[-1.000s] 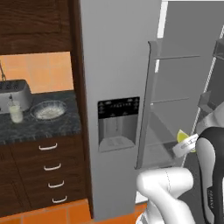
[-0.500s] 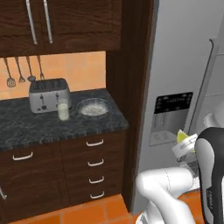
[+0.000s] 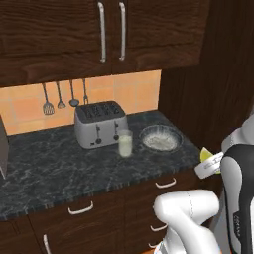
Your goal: Grab a lemon wedge from the fridge and one ice cube from the ice bowl, and put them in the glass of lemonade.
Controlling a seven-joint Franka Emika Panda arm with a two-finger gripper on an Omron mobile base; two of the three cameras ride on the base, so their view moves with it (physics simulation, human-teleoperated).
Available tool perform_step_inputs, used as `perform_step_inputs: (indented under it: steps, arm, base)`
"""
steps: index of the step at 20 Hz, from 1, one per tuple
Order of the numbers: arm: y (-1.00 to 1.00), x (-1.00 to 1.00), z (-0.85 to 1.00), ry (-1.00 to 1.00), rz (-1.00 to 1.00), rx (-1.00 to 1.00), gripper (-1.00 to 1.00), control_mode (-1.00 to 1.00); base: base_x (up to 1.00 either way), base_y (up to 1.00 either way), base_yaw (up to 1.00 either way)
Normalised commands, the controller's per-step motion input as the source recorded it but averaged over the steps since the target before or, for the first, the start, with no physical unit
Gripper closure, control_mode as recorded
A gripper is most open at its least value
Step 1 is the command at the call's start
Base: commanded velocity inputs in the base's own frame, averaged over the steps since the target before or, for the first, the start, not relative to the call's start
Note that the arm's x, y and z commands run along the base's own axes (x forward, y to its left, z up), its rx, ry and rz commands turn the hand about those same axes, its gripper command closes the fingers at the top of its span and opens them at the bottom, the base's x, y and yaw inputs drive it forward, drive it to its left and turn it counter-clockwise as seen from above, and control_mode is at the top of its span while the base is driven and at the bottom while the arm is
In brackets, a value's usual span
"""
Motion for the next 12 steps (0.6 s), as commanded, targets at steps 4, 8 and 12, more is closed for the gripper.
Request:
perform_step_inputs:
  steps: [4,8,12]
  arm:
    - [0.0,0.0,0.0,0.0,0.0,0.0,1.0,1.0]
    - [0.11,0.01,0.0,0.0,0.0,-0.02,1.0,-1.0]
    - [0.03,0.0,0.0,0.0,0.0,-0.01,1.0,-1.0]
  base:
    - [0.56,1.0,-0.18]
    - [0.31,0.73,-0.07]
    - [0.0,0.0,0.0]
